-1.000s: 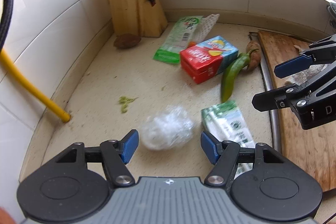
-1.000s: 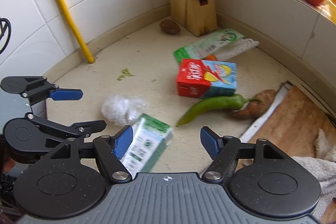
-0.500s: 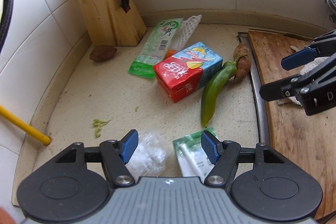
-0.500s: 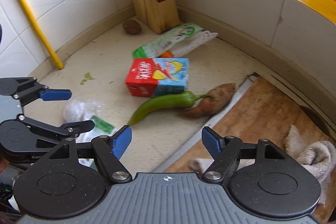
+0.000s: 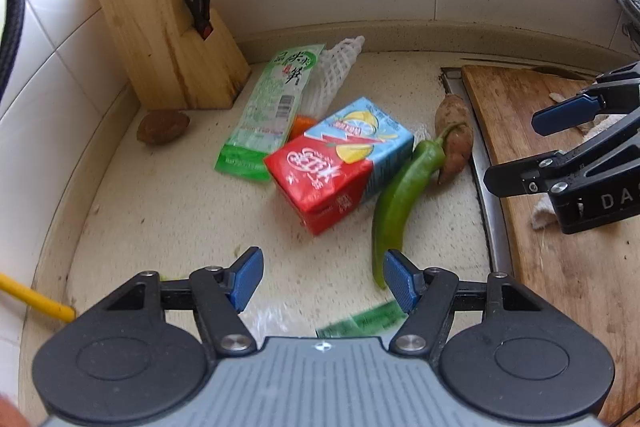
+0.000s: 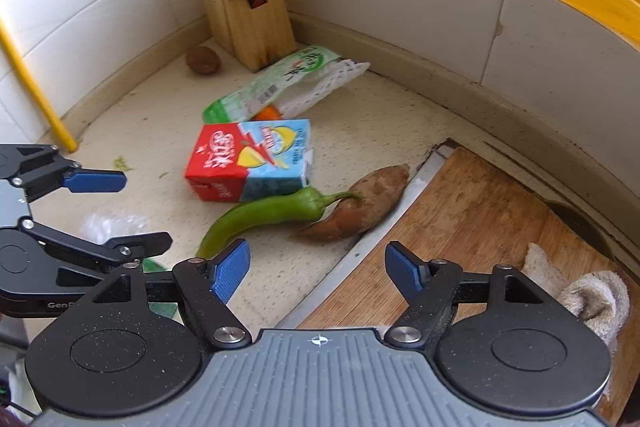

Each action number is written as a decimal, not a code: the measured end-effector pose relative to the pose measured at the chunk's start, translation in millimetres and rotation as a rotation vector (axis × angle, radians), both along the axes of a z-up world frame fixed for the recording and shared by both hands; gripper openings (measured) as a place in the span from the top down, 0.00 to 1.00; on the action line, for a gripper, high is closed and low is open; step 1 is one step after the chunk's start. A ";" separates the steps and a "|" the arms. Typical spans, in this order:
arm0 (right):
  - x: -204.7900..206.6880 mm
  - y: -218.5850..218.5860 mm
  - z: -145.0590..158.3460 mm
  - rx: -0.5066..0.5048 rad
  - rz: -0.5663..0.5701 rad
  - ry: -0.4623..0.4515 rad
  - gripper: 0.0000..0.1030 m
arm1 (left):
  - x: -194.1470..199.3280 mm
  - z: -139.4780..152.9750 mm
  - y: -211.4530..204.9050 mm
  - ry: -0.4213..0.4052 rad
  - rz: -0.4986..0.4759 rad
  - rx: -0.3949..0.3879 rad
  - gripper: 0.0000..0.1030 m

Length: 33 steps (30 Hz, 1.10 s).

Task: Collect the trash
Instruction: 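Move both open tools back up toward the juice box and pepper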

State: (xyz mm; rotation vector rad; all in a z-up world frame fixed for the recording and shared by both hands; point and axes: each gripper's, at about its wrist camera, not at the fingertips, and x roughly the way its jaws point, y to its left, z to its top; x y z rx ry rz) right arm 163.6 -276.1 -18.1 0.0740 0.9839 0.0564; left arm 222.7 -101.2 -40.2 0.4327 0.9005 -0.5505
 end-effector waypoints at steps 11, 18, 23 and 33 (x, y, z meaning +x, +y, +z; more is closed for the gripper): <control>19.6 9.7 -6.9 -0.104 -0.025 0.016 0.21 | 25.6 -9.1 0.9 0.019 -0.033 -0.012 0.39; 32.0 7.1 -14.7 -0.067 -0.030 0.044 0.21 | 41.9 -15.8 6.5 0.030 -0.024 -0.014 0.39; 39.3 4.4 -17.6 -0.039 -0.035 0.052 0.20 | 52.8 -18.9 9.1 0.034 -0.019 -0.017 0.39; 46.8 -6.9 -26.9 0.054 -0.072 0.078 0.18 | 74.1 -17.1 8.1 0.030 -0.017 -0.059 0.39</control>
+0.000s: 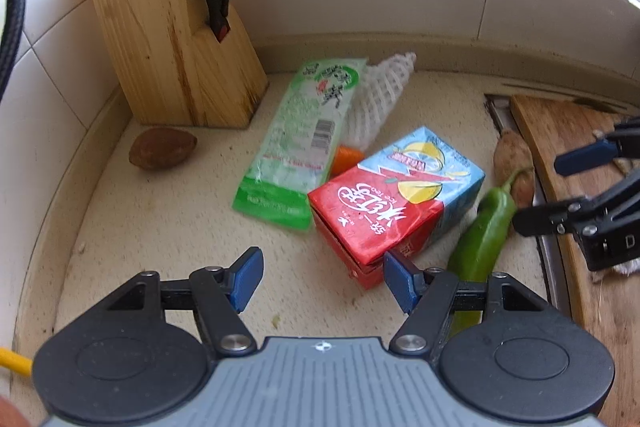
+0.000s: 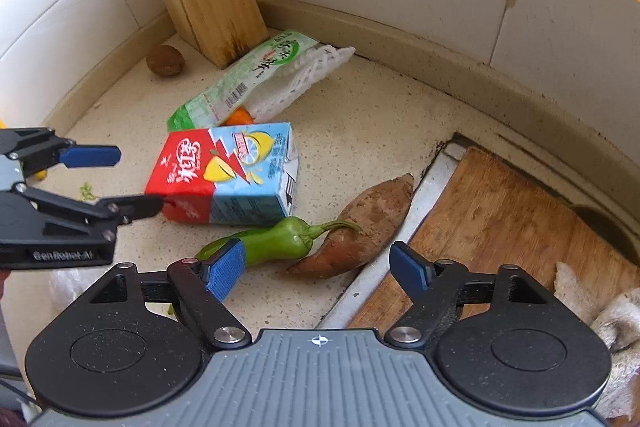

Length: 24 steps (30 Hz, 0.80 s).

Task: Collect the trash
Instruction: 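Move both open tools back up toward the juice box and pepper, then lower both open tools toward the green pepper and sweet potato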

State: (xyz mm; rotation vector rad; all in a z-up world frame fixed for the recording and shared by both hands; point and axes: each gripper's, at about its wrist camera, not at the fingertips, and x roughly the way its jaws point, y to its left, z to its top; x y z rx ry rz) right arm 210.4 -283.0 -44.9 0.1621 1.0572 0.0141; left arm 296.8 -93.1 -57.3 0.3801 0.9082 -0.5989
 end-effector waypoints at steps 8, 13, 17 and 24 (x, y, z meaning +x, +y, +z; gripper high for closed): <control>-5.0 -10.3 -1.7 0.149 -0.036 0.010 0.18 | 6.5 7.7 32.5 0.026 0.019 -0.028 0.39; 5.6 2.8 -11.6 0.184 -0.010 0.042 0.18 | 18.0 15.4 71.7 0.029 0.122 -0.062 0.39; 11.2 11.0 -15.5 0.214 0.002 0.048 0.16 | 21.2 19.1 97.9 0.014 0.193 -0.066 0.39; 14.3 13.1 -15.3 0.225 0.010 0.048 0.16 | 32.8 16.7 115.3 0.018 0.258 -0.064 0.39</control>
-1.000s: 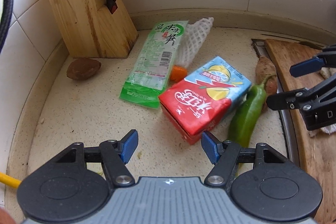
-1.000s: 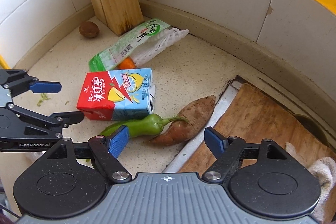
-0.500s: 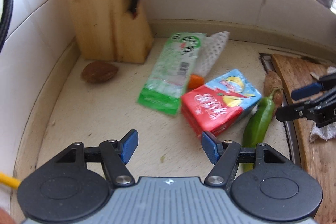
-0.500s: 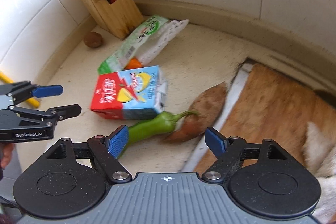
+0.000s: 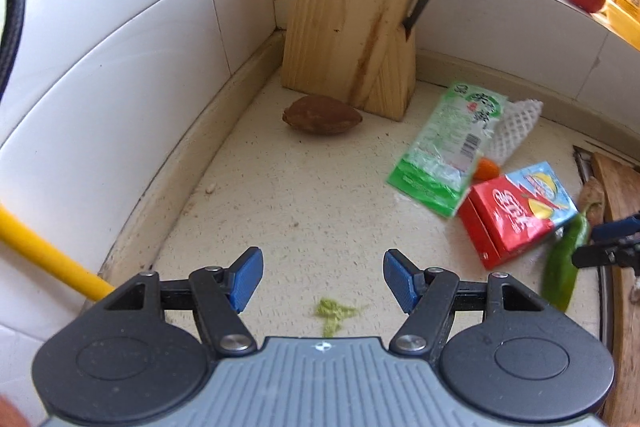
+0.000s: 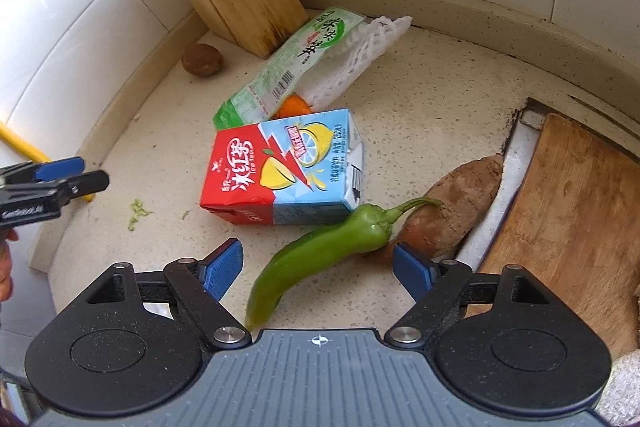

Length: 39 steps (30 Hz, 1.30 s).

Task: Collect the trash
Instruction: 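Lower both open tools toward the green pepper and sweet potato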

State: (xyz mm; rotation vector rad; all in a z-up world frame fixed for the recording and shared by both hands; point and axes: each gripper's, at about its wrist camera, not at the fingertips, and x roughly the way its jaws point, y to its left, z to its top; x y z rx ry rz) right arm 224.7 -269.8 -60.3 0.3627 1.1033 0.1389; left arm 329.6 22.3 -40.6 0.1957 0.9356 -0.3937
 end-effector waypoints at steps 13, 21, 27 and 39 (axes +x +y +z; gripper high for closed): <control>-3.1 -38.4 22.7 0.014 -0.082 -0.046 0.16 | -20.9 -7.5 -44.7 0.097 -0.203 -0.096 0.39; -0.8 -37.9 14.6 0.024 -0.067 -0.020 0.16 | -32.7 -10.2 -81.3 0.123 -0.297 -0.123 0.39; -1.1 -47.3 14.6 0.015 -0.108 -0.016 0.16 | -48.2 -14.2 -113.4 0.145 -0.409 -0.145 0.39; 3.0 -55.4 -1.8 0.073 -0.142 0.017 0.15 | -52.1 -41.0 -163.8 0.236 -0.520 -0.158 0.40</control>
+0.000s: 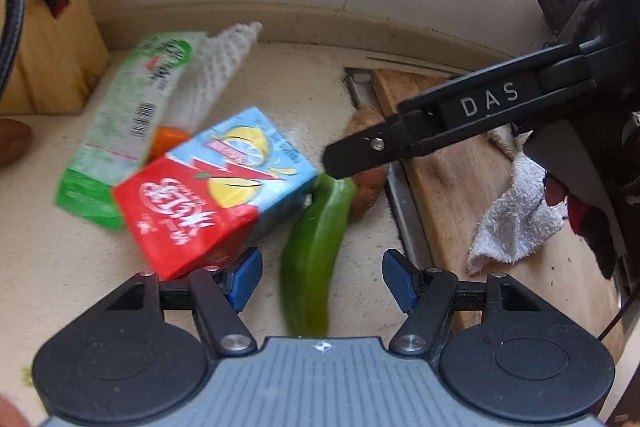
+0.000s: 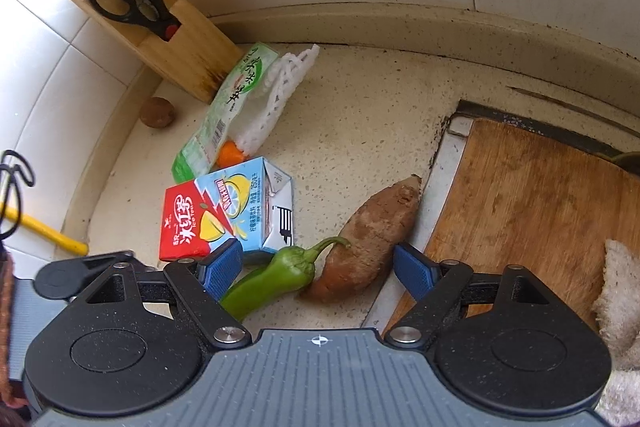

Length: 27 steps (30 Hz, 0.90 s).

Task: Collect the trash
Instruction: 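Lower both open tools toward the green pepper and sweet potato, then grasp the green pepper with the left gripper while the right grasps the sweet potato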

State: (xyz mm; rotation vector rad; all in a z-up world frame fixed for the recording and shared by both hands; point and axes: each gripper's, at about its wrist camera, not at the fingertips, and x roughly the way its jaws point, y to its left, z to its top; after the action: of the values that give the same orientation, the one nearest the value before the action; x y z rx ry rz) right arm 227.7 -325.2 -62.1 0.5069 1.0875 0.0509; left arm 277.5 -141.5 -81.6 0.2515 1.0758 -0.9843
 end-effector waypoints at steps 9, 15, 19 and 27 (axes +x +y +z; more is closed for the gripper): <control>13.0 3.5 -13.8 0.028 0.005 0.019 0.15 | 7.9 -12.4 -14.5 0.014 0.006 -0.028 0.48; 14.3 3.9 -17.5 0.076 0.006 -0.005 0.24 | 4.2 -12.9 2.7 0.012 0.027 -0.029 0.72; 7.1 19.7 -15.2 0.059 0.067 -0.005 0.34 | -3.6 -12.9 13.3 0.014 0.027 -0.016 0.74; 5.2 35.7 -10.0 -0.053 0.126 -0.004 0.29 | -10.7 -12.4 35.7 0.007 0.052 -0.010 0.70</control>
State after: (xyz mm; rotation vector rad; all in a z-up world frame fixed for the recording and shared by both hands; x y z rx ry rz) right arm 232.9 -289.5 -72.1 0.3904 1.1127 0.1330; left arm 266.8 -105.8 -94.0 0.2109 1.0782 -0.9444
